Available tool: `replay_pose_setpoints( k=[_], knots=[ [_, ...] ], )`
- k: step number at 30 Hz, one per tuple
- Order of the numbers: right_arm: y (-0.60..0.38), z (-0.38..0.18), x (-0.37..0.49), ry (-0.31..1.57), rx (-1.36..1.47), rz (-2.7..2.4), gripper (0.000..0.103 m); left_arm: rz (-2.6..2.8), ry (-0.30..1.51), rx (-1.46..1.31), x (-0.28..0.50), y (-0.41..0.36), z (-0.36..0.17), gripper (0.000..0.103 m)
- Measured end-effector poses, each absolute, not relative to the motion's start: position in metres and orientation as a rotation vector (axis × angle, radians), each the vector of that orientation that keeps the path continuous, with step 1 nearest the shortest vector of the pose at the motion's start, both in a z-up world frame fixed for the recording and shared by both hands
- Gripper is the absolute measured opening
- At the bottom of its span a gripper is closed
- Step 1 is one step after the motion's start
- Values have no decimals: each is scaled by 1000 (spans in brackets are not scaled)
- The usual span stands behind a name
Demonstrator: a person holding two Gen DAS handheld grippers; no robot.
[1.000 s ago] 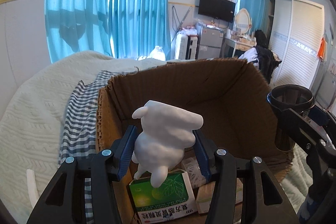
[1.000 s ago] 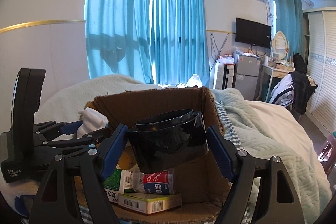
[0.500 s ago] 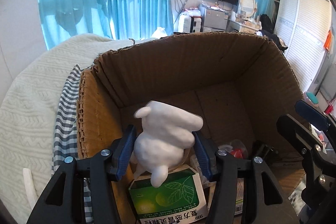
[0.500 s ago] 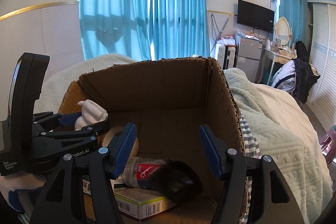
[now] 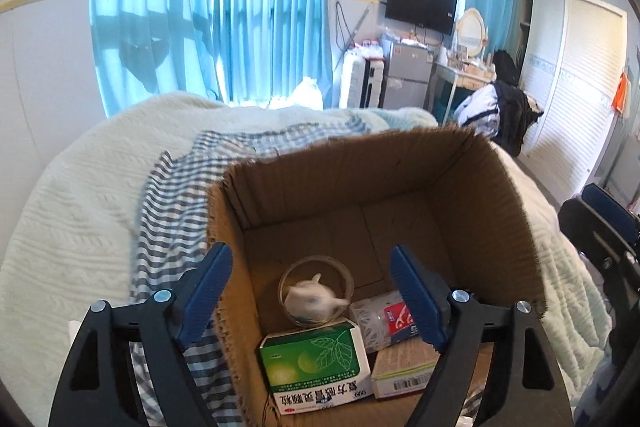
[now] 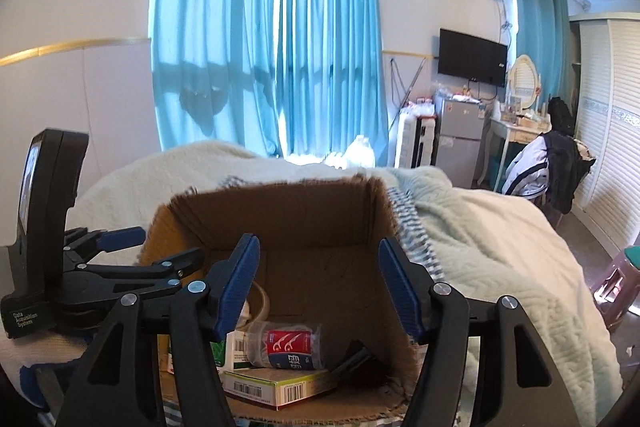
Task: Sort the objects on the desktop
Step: 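Lower the figurine and cup into the box and open both grippers, then withdraw both grippers from the box toward the remaining items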
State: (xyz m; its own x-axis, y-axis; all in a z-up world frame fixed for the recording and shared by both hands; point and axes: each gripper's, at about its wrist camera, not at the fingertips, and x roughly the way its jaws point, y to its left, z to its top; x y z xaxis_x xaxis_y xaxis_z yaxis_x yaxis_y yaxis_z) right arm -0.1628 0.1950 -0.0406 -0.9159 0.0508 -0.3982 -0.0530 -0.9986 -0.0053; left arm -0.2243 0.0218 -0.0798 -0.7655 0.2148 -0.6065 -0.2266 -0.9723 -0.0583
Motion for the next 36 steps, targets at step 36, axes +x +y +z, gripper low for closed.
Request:
replay_pose_setpoints(
  k=[36],
  knots=[
    [184, 31, -1, 66, -419, 2970, 103, 2917, -95, -690, -89, -49, -19, 103]
  ],
)
